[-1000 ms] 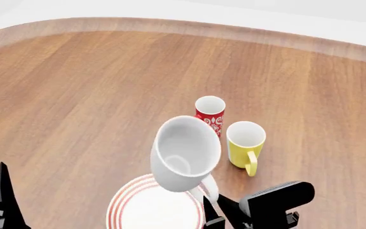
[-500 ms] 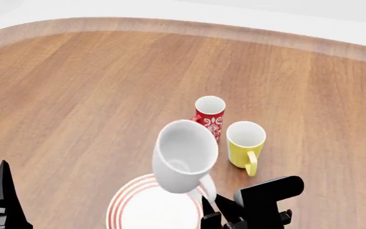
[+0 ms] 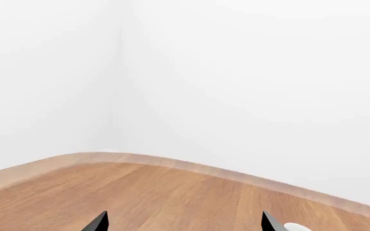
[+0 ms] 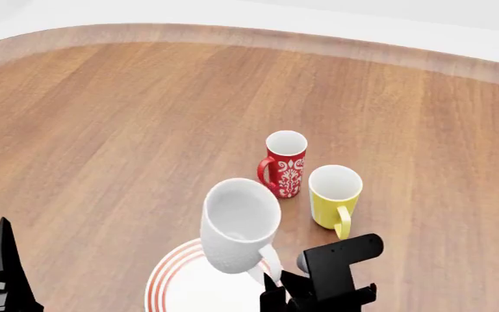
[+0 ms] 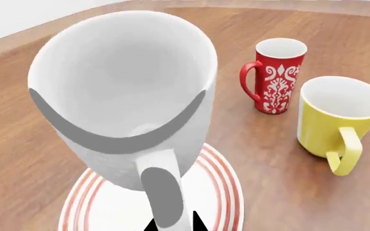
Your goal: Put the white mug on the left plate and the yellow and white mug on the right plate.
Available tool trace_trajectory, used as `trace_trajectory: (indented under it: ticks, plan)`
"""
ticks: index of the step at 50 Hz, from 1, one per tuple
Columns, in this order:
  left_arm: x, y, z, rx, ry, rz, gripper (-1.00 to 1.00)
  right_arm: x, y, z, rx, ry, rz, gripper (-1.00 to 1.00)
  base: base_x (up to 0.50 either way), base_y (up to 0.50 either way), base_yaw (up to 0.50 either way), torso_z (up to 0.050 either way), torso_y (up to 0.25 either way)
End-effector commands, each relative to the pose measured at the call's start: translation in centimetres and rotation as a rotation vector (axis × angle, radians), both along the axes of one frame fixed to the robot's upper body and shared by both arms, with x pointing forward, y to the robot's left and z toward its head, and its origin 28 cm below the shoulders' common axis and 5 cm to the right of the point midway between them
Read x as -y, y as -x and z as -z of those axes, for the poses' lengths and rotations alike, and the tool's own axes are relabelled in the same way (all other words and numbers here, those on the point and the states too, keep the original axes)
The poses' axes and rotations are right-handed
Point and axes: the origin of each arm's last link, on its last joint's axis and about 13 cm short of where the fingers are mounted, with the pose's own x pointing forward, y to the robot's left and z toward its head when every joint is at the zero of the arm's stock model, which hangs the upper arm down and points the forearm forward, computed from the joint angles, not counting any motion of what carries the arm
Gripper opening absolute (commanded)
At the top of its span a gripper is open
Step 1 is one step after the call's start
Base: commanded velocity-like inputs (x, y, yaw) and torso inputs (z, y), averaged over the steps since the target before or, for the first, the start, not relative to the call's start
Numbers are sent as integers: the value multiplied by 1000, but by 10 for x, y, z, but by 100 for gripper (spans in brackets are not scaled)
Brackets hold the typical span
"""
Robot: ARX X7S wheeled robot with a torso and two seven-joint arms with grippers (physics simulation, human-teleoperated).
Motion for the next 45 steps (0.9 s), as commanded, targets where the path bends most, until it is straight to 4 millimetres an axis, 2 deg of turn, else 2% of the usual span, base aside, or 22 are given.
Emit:
trace_trajectory:
  ticks: [1, 45]
  plan:
    - [0, 1, 0, 0, 2, 0, 100, -4, -10, 5, -30, 21, -3, -100, 0, 0, 0, 0, 0]
    - [1, 4, -4, 5, 7, 7, 100, -22, -34, 25, -176, 150, -72, -100, 0, 0, 0, 0, 0]
